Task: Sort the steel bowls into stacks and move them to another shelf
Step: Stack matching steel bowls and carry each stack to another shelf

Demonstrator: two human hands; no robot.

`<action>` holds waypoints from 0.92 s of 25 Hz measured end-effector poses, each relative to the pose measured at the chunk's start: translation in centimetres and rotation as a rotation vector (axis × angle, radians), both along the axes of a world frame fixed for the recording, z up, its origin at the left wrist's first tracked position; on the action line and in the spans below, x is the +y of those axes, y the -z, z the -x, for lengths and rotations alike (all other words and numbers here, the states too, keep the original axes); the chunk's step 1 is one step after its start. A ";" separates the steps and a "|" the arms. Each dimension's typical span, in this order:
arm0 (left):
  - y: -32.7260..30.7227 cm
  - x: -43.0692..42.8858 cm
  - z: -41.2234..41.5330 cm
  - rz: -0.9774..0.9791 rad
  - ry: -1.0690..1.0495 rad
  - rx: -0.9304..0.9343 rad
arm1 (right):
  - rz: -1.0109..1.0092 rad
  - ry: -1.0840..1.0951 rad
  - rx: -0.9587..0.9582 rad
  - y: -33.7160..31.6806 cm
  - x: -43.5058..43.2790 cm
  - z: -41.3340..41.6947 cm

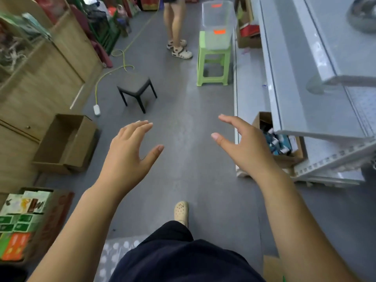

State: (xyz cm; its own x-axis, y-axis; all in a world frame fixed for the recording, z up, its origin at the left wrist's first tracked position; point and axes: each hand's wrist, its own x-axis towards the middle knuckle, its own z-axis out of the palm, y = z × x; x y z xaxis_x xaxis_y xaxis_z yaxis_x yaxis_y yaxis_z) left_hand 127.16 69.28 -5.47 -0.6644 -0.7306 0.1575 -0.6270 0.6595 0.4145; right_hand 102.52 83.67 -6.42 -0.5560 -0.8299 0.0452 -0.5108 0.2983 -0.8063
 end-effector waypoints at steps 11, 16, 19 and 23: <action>-1.8 -20.2 14.4 -0.002 0.175 0.073 | 0.002 0.140 0.010 -2.9 -16.9 10.8; -1.6 -26.6 23.7 0.015 0.197 0.101 | 0.030 0.175 0.029 -3.3 -22.0 19.3; -2.5 -30.1 30.6 0.007 0.207 0.157 | 0.047 0.184 0.044 -4.7 -25.4 25.2; -4.2 -33.5 39.8 0.029 0.245 0.274 | 0.055 0.168 0.176 -7.0 -28.8 32.1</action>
State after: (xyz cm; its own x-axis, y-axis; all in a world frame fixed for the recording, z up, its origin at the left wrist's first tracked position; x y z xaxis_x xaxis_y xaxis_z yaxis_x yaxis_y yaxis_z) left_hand 87.33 35.75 -1.29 -0.7495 -0.5477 0.3719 -0.3173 0.7902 0.5243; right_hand 70.45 54.90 0.63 -0.6658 -0.7199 0.1960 -0.5918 0.3496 -0.7264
